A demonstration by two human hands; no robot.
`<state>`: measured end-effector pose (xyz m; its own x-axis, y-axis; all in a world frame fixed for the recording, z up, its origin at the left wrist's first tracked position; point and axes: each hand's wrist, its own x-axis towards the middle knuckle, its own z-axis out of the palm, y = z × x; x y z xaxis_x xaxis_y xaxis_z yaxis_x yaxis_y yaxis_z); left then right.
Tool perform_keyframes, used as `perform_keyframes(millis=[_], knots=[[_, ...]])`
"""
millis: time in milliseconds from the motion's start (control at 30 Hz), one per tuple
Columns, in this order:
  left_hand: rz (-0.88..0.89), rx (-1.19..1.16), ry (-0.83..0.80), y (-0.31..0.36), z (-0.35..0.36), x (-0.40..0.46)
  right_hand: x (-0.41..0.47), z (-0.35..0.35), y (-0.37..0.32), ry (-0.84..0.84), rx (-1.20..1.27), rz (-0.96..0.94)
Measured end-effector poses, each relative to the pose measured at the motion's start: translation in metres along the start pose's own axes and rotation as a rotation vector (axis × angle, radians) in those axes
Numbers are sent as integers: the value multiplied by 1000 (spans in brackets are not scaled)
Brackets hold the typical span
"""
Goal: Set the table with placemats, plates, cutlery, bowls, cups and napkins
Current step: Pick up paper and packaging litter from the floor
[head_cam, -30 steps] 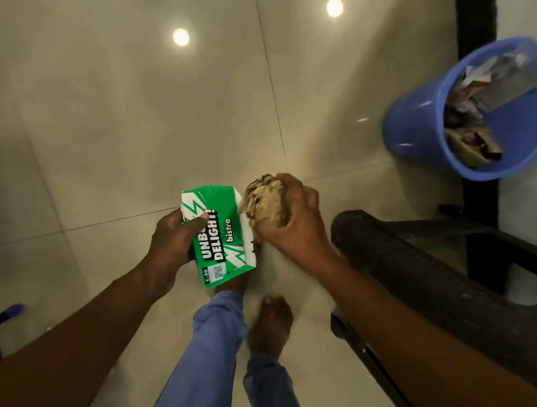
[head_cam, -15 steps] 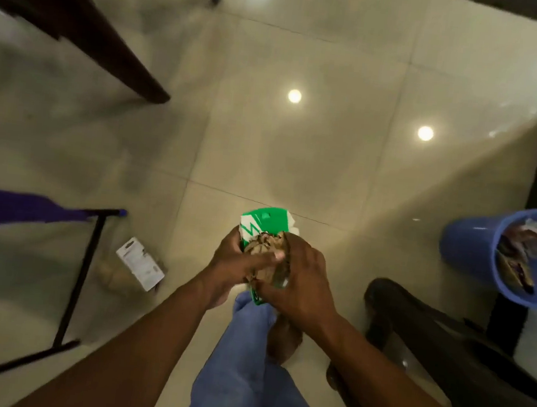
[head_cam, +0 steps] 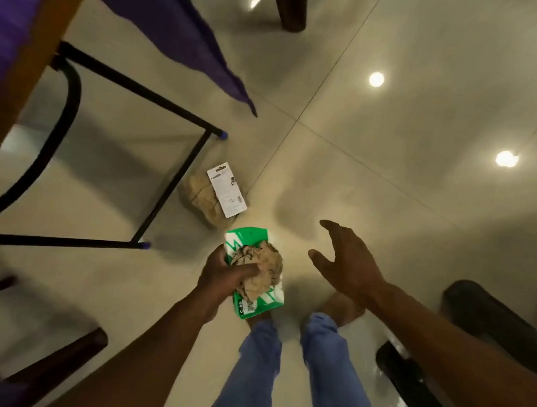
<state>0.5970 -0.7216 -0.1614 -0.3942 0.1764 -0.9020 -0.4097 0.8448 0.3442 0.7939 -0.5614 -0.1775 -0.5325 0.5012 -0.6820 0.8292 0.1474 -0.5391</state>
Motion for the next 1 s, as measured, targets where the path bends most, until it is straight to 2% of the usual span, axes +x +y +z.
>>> perform_keyframes(millis=[200,300,367,467,533,567,667,733,833,933,1000], knots=[[-33,-92,64,-55,-91,49,67,66,-40,-83,-3,47],[-33,-90,41,-74,-113,86,107,103,-45,-56,156,157],[-17,-83,3,-84,-120,107,128,125,-48,-63,348,225],[-4,-145,-95,-105,-110,139,161,149,-41,-93,554,266],[-4,-183,-161,-109,-89,153,175,150,-32,-115,580,271],[-2,-204,-169,-126,-86,172,196,177,-27,-154,596,265],[-27,-241,-129,-147,-73,177,220,201,-23,-229,597,293],[-65,-269,-57,-169,-87,176,237,234,-35,-281,726,326],[-34,-355,-84,-189,-97,166,254,264,-47,-351,850,403],[-34,-317,-166,-184,-90,158,267,266,-50,-286,972,484],[-28,-310,-145,-173,-97,168,278,266,-57,-198,951,423]])
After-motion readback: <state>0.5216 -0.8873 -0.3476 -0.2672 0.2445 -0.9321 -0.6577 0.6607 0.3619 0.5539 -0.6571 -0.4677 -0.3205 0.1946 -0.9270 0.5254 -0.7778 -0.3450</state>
